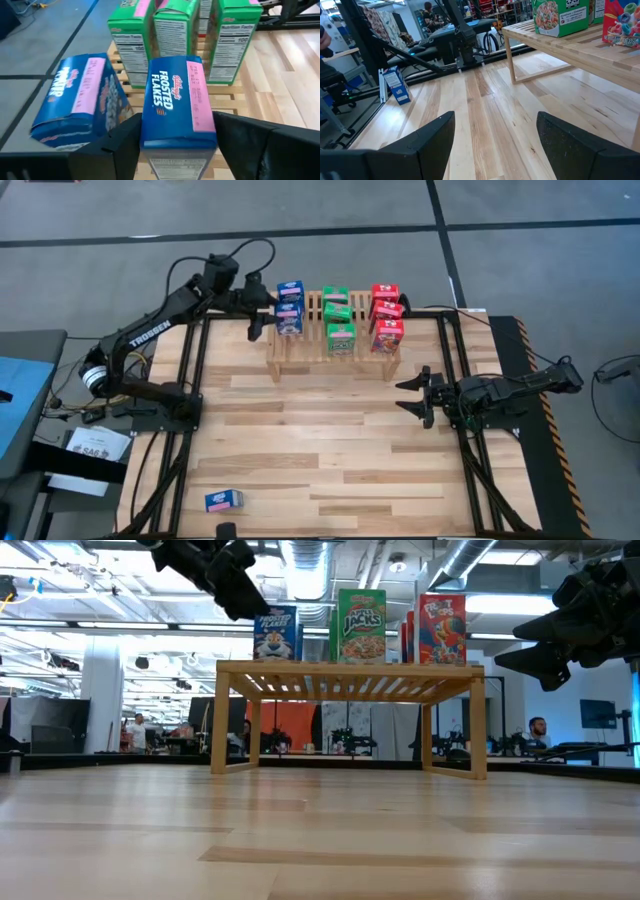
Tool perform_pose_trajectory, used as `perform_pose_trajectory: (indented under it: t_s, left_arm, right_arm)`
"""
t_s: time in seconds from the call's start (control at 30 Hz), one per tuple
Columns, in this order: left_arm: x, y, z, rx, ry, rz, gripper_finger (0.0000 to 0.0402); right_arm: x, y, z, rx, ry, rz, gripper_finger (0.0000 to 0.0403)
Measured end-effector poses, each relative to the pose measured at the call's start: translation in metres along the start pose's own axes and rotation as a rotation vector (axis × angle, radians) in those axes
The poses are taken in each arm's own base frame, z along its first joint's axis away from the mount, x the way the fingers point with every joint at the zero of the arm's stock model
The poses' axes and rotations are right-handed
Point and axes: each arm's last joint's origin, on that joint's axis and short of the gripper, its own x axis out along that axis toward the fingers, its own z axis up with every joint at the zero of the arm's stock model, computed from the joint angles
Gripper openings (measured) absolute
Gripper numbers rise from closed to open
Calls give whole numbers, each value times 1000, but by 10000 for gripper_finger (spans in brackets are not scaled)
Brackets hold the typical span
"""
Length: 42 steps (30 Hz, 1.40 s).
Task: Stack cereal on shelf
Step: Put the right blue cereal box on the shelf aligned with the other blue cereal box, then put the blue cereal box on the shelf aligned with the other blue cereal box
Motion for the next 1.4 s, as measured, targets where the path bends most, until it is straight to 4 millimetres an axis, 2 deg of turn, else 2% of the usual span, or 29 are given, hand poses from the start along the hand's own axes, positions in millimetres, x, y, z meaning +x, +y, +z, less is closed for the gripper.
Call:
perform_pose_trajectory:
  t_s: [0.4,0.53,0.7,0.87,1.13,1.4]
  left_arm:
    - [-4,0,1,-40,-1,26,302]
    - [-19,-4,9,-11,-32,81,313]
    - [-46,-17,18,19,-64,112,314]
    - [-71,-49,12,-15,39,28,314]
    - [-102,-113,0,-100,250,-148,314]
    - [-106,-168,-23,-241,356,-296,314]
  right_arm:
    - [0,0,0,0,0,0,307]
    - [0,0,0,0,0,0,307]
    - [0,0,0,0,0,0,307]
    - [0,0,0,0,0,0,307]
    - [0,0,0,0,0,0,307]
    - [0,0,0,0,0,0,307]
